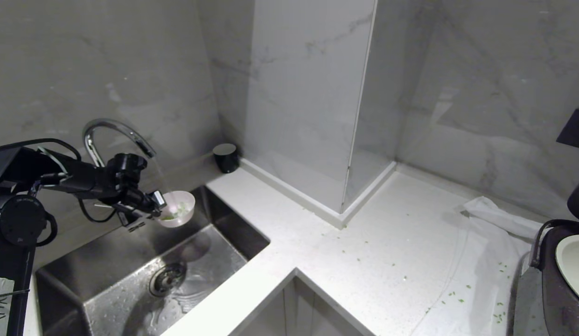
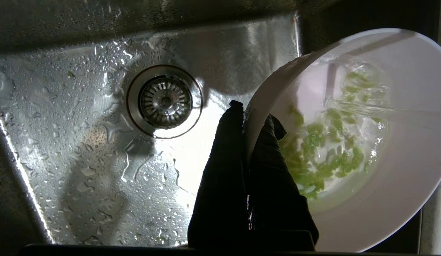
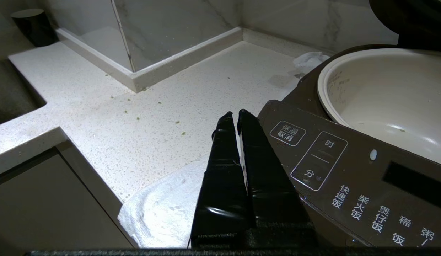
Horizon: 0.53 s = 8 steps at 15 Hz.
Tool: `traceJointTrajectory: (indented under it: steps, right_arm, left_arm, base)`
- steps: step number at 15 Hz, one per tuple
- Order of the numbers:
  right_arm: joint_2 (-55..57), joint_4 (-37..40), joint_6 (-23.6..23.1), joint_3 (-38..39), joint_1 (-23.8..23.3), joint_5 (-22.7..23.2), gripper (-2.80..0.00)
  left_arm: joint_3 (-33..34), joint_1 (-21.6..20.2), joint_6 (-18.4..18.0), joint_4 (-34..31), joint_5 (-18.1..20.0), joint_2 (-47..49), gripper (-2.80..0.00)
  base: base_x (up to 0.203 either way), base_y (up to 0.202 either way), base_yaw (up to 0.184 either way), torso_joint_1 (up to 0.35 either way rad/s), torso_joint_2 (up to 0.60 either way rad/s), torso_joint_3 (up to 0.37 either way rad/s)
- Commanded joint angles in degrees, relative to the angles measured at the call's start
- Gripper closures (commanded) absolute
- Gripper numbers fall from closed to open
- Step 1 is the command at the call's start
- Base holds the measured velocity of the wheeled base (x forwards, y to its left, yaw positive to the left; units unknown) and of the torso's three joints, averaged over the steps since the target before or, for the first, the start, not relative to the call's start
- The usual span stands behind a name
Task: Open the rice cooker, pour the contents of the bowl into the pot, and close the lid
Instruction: Fill a bowl with water from the tap
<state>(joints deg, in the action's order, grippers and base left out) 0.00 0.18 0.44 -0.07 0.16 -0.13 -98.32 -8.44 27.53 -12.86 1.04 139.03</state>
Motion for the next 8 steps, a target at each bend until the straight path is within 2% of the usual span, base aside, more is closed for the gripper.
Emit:
traceJointTrajectory:
  steps: [1,8]
  right_arm:
    - [0.0,0.0,0.0,0.0,0.0,0.0,0.00]
    - [0.0,0.0,0.0,0.0,0.0,0.0,0.00]
  left_arm:
    - [0.0,-0.3,0.2,-0.1,0.0,0.1,0.00]
    - [-0.1,-0.3,0.2,-0.1,0.0,0.0,0.00]
  base:
    - [0.000,0.000,0.000,0.000,0.00,0.000]
    - [0.000,0.000,0.000,0.000,0.00,0.000]
